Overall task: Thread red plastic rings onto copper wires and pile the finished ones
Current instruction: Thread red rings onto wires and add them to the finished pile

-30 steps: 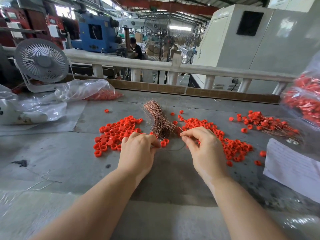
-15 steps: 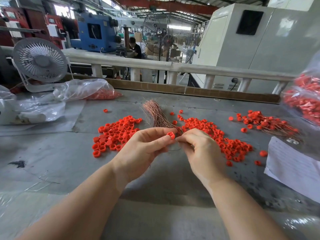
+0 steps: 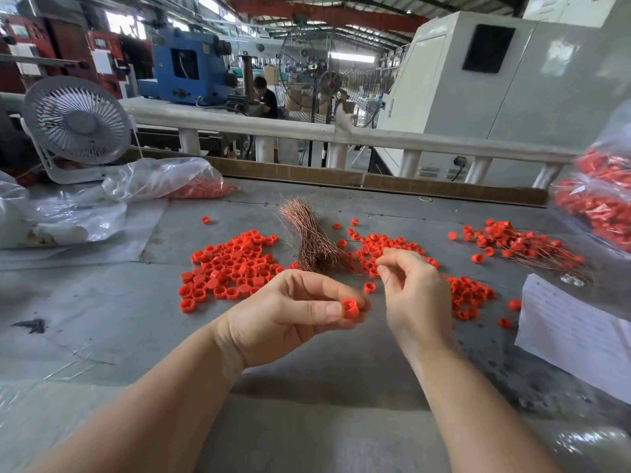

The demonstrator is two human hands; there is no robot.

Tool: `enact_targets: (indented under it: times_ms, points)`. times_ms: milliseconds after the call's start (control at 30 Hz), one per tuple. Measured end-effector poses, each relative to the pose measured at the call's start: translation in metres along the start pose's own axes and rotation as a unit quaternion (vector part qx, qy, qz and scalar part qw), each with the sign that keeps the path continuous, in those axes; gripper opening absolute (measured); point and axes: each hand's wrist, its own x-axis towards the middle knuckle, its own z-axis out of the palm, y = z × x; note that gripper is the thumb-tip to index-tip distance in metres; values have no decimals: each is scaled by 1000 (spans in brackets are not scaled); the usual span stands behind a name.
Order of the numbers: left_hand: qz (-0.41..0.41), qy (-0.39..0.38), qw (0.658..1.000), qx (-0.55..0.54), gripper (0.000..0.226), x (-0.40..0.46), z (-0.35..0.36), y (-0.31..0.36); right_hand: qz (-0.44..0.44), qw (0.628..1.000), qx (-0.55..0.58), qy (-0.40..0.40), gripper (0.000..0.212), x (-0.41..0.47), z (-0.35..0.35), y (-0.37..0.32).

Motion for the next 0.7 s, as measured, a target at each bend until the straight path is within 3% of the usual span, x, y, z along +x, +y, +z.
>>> enact_targets:
  times_ms: [100, 233, 333, 400, 467, 600, 700]
  points:
    - [5, 46, 999, -4, 26, 1, 2, 0, 25, 999, -2, 22, 14, 3, -2, 2]
    - [28, 202, 979, 11, 17, 7, -1, -4, 51, 995, -74, -40, 45, 1, -3, 4]
    - [39, 258, 965, 23, 20, 8, -3, -4, 13, 993, -107, -52, 58, -1, -3, -2]
    - [39, 269, 962, 25, 20, 9, -3, -5, -37, 997, -55, -38, 55, -1, -3, -8]
    - [40, 270, 962, 27, 21, 9, -2, -5, -56, 995, 38, -72, 50, -2, -3, -16]
    - [54, 266, 962, 35, 19, 9, -2, -4, 5, 965, 175, -195, 41, -7, 1, -24]
    - [63, 264, 962, 41, 19, 9, -2, -4, 25, 952, 227, -203, 37, -8, 1, -24]
